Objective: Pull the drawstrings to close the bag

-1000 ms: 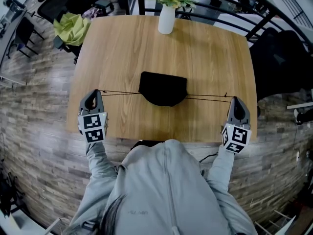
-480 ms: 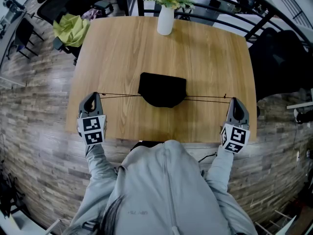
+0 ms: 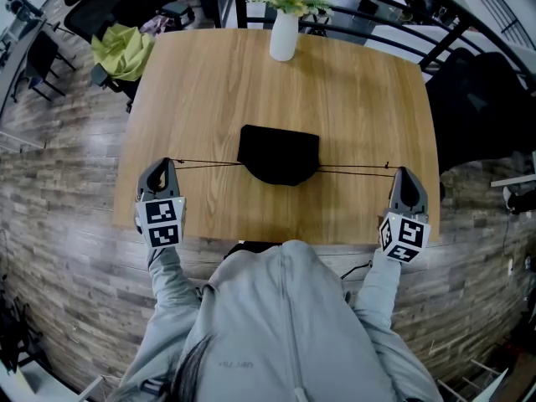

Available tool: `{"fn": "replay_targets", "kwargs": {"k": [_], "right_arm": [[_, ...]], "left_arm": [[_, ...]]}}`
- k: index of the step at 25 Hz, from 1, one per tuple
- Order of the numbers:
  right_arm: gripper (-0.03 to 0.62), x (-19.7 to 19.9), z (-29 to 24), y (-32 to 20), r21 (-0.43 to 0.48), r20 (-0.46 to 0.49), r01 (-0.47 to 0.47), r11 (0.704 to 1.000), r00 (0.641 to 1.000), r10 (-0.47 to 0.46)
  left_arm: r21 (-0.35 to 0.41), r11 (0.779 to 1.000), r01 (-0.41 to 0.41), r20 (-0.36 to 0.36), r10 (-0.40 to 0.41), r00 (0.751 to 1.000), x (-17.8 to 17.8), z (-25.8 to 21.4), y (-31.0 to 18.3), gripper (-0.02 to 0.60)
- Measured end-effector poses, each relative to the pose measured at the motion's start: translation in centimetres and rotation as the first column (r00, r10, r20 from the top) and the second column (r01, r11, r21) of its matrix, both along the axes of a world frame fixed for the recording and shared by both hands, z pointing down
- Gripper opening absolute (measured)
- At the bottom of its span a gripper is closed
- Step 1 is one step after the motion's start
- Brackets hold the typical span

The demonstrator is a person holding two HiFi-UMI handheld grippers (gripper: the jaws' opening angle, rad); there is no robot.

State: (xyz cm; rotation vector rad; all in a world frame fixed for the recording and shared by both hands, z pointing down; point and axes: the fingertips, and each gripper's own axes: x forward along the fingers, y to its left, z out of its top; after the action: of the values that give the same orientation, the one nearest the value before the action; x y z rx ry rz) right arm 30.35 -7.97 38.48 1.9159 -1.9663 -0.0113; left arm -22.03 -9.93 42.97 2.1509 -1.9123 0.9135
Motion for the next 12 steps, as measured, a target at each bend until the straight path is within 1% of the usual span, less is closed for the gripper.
{"fn": "replay_targets", "kwargs": {"k": [4,7,12], "right_arm": [[0.021,-0.1,-0.4,0.0,0.019,0.025,-0.002,1.0,1.0,0.001],[0.021,-0.3,-0.6,-0.1,0.021,0.023,0.005,1.0,1.0,-0.006],[0.021,-1.2,-1.0,0.1,0.02,0.033,0.043,0.999,0.999,-0.043]], "left_arm": [[-0.005,1.0,-0.026,0.009,0.026,1.0,0.8,0.2,-0.2,0.026],[-0.006,0.999,-0.044,0.008,0.044,0.999,1.3,0.1,-0.4,0.026],[0.003,0.997,-0.072,-0.044,0.073,0.996,2.4,-0.4,-0.5,0.026]]}}
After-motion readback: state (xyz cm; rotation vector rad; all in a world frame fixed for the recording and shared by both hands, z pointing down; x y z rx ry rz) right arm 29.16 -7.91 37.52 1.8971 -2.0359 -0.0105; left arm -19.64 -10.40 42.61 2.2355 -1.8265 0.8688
